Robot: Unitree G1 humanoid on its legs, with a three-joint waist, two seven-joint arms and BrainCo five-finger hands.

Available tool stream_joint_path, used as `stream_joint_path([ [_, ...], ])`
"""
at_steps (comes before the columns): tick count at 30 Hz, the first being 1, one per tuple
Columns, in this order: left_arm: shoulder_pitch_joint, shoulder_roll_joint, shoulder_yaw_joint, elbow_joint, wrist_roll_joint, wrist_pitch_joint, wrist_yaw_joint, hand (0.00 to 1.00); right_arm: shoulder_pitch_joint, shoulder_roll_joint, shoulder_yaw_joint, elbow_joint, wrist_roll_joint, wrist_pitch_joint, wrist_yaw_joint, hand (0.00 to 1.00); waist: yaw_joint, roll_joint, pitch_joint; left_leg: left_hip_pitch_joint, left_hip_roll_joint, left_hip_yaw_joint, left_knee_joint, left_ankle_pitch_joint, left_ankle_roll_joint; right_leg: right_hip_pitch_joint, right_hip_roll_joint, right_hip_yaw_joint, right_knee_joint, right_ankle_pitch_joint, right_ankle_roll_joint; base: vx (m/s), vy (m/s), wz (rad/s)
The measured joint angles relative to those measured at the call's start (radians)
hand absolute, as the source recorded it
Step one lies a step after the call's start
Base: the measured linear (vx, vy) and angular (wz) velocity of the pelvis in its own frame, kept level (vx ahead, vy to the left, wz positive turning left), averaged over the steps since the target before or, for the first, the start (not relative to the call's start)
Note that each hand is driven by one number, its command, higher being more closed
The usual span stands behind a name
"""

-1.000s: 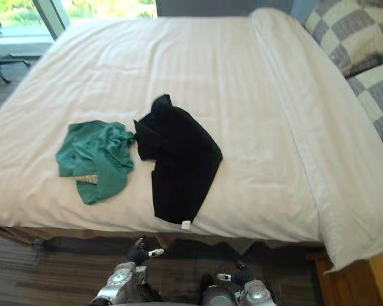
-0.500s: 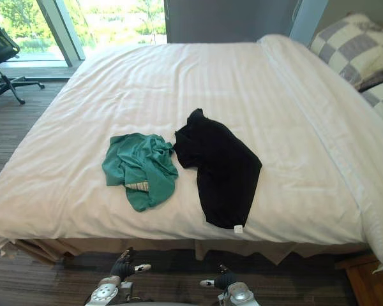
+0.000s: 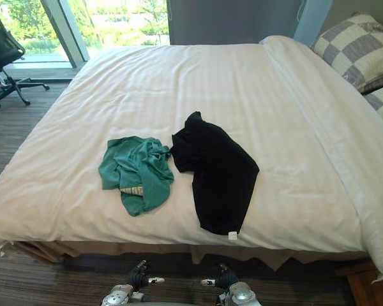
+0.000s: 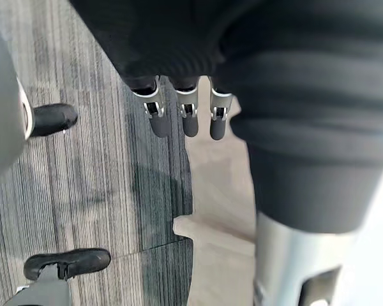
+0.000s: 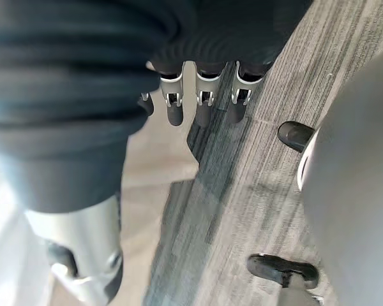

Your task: Tidy the bed and pick cloth on bed and put in laundry

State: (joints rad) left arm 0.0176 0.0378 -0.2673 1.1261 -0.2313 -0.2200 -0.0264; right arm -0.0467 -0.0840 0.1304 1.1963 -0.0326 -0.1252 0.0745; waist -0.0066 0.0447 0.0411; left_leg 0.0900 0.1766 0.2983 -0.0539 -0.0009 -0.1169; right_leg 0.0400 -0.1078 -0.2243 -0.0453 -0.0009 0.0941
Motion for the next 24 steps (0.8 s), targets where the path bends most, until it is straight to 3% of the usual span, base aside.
stream_joint_path([
  [2, 0.002, 0.000, 0.015, 0.000, -0.046, 0.004, -0.010, 0.00, 0.002, 0.000, 0.000, 0.001, 0.040, 0.004, 0.002, 0.00, 0.003, -0.006, 0.003, 0.000, -0.002, 0.021, 0.031, -0.008, 0.000, 0.006, -0.006, 0.016, 0.000, -0.001, 0.001, 0.00, 0.008, -0.21],
  [4, -0.009, 0.007, 0.055, -0.003, -0.128, 0.008, 0.001, 0.00, -0.005, 0.002, 0.000, 0.001, 0.102, 0.024, 0.002, 0.00, 0.017, -0.033, 0.024, -0.047, -0.006, 0.052, 0.185, -0.023, 0.006, 0.006, -0.037, 0.046, 0.020, -0.013, 0.008, -0.05, 0.002, -0.29],
  [6, -0.020, 0.011, 0.085, -0.005, -0.199, 0.007, 0.031, 0.00, -0.009, 0.000, -0.004, 0.001, 0.125, 0.043, -0.004, 0.00, 0.019, -0.041, 0.041, -0.113, 0.006, 0.044, 0.334, -0.023, 0.006, 0.009, -0.055, 0.052, 0.029, -0.014, 0.008, -0.09, -0.034, -0.12],
  [8, -0.020, 0.009, 0.125, -0.003, -0.269, 0.005, 0.059, 0.00, -0.015, -0.009, -0.017, 0.003, 0.128, 0.061, -0.022, 0.00, 0.023, -0.018, 0.052, -0.122, 0.017, 0.038, 0.361, -0.023, 0.006, 0.008, -0.049, 0.060, 0.035, -0.014, 0.007, -0.06, -0.022, -0.10],
  [10, -0.002, -0.012, 0.168, -0.003, -0.344, -0.006, 0.072, 0.00, -0.018, -0.030, -0.070, 0.000, 0.176, 0.079, -0.044, 0.00, 0.022, 0.022, 0.061, -0.075, 0.018, 0.041, 0.252, -0.022, 0.007, 0.003, -0.032, 0.064, 0.029, -0.011, 0.007, -0.05, -0.016, 0.01],
  [13, 0.012, -0.030, 0.240, -0.003, -0.418, -0.014, 0.082, 0.00, -0.014, -0.052, -0.112, 0.001, 0.239, 0.098, -0.069, 0.00, 0.027, 0.051, 0.065, -0.046, 0.018, 0.051, 0.183, -0.021, 0.008, 0.003, -0.016, 0.065, 0.010, 0.000, 0.001, -0.05, 0.003, -0.03],
  [18, 0.032, -0.027, 0.410, -0.012, -0.607, -0.019, 0.171, 0.00, 0.038, -0.043, -0.277, -0.004, 0.352, 0.066, -0.122, 0.00, 0.025, 0.047, 0.065, -0.004, 0.007, 0.071, 0.073, -0.025, 0.003, 0.035, -0.006, 0.037, -0.055, 0.041, 0.011, -0.06, 0.015, 0.10],
  [21, 0.041, -0.008, 0.576, -0.089, -0.771, -0.028, 0.248, 0.00, 0.105, -0.043, -0.397, -0.036, 0.399, 0.020, -0.149, 0.00, 0.024, 0.029, 0.054, -0.005, -0.014, 0.021, 0.048, -0.027, 0.004, 0.060, -0.028, -0.034, -0.051, 0.036, 0.017, -0.04, 0.020, 0.44],
  [24, 0.041, 0.046, 0.770, -0.137, -0.925, -0.036, 0.306, 0.00, 0.129, -0.055, -0.501, -0.079, 0.436, -0.018, -0.191, 0.00, 0.026, 0.029, 0.045, -0.007, -0.021, -0.005, 0.031, -0.022, 0.006, 0.077, -0.042, -0.086, -0.050, 0.026, 0.029, 0.04, 0.012, 0.45],
])
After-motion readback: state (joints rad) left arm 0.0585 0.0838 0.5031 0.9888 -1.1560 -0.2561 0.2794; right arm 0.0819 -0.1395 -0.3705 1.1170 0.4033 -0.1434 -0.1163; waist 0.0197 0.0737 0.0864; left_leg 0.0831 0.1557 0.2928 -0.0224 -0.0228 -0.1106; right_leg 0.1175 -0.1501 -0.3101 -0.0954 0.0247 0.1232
